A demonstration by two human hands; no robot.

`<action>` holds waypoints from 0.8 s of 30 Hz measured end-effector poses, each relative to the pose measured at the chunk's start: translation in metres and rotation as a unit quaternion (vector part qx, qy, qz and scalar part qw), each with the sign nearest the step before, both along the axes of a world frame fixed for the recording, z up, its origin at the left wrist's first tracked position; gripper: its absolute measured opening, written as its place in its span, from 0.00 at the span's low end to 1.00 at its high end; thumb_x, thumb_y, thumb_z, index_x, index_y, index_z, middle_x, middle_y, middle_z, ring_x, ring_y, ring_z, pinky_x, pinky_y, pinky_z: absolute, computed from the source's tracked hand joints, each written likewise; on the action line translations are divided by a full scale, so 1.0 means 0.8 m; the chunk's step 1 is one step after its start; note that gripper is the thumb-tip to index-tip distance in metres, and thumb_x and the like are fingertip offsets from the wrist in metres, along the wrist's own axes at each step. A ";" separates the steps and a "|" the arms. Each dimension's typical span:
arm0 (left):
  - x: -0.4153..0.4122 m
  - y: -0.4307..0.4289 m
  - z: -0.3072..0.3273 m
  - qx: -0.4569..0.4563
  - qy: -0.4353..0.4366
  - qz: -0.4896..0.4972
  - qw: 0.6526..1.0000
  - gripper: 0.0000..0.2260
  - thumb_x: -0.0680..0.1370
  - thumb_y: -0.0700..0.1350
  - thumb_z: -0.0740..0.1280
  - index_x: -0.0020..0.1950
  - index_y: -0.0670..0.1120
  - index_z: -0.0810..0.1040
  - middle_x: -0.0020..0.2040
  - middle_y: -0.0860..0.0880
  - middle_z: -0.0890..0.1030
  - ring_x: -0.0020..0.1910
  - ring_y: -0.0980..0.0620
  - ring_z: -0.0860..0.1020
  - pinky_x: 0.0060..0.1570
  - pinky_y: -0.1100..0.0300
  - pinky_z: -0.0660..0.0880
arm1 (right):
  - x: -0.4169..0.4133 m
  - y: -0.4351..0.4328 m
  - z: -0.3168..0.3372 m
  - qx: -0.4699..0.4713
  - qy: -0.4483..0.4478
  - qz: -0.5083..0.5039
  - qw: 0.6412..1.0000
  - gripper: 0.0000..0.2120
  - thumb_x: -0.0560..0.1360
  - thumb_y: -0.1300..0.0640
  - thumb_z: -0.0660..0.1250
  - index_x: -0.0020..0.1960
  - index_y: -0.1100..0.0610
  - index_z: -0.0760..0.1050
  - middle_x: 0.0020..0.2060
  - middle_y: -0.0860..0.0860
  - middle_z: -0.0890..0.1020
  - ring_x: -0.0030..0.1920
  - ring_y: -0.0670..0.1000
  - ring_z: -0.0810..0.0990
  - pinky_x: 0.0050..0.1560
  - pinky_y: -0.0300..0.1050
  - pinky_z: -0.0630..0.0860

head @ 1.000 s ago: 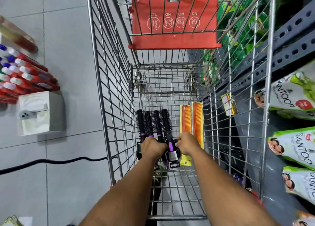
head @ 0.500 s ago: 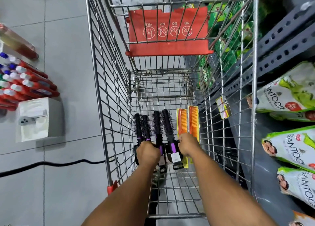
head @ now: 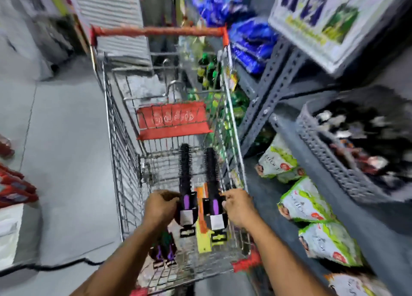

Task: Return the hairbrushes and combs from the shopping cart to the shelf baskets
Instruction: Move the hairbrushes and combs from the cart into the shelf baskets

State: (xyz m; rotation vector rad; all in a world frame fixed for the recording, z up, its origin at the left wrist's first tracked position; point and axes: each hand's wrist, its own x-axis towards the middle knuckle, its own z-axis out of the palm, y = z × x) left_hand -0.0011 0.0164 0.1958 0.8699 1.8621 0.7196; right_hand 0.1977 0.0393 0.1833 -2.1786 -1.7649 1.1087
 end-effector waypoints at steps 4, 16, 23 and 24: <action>0.008 -0.027 0.095 0.067 -0.076 -0.081 0.992 0.11 0.73 0.29 0.67 0.35 0.40 0.82 0.19 0.53 0.78 0.17 0.61 0.72 0.18 0.70 0.68 | 0.038 -0.055 0.094 0.092 0.069 -0.049 0.992 0.18 0.70 0.67 0.62 0.24 0.55 0.65 0.19 0.48 0.66 0.23 0.42 0.64 0.24 0.36 0.59; 0.159 -0.088 0.262 0.086 -0.232 -0.311 0.918 0.03 0.74 0.29 0.65 0.42 0.33 0.77 0.36 0.38 0.76 0.32 0.47 0.75 0.32 0.58 0.73 | 0.172 -0.272 0.294 0.218 0.162 -0.222 0.936 0.18 0.74 0.67 0.61 0.28 0.53 0.65 0.24 0.46 0.67 0.24 0.44 0.68 0.33 0.46 0.69; 0.295 -0.099 0.296 0.062 -0.271 -0.392 0.877 0.07 0.74 0.29 0.66 0.38 0.39 0.73 0.40 0.39 0.76 0.28 0.48 0.75 0.26 0.64 0.72 | 0.263 -0.346 0.335 0.237 0.180 -0.366 0.882 0.09 0.75 0.69 0.63 0.44 0.56 0.76 0.33 0.49 0.76 0.28 0.41 0.74 0.24 0.34 0.74; 0.316 -0.097 0.300 0.060 -0.272 -0.404 0.872 0.11 0.74 0.29 0.65 0.34 0.41 0.72 0.37 0.39 0.77 0.26 0.48 0.76 0.24 0.63 0.73 | 0.275 -0.350 0.338 0.238 0.180 -0.390 0.871 0.09 0.75 0.68 0.63 0.44 0.56 0.77 0.36 0.50 0.78 0.31 0.41 0.75 0.26 0.35 0.75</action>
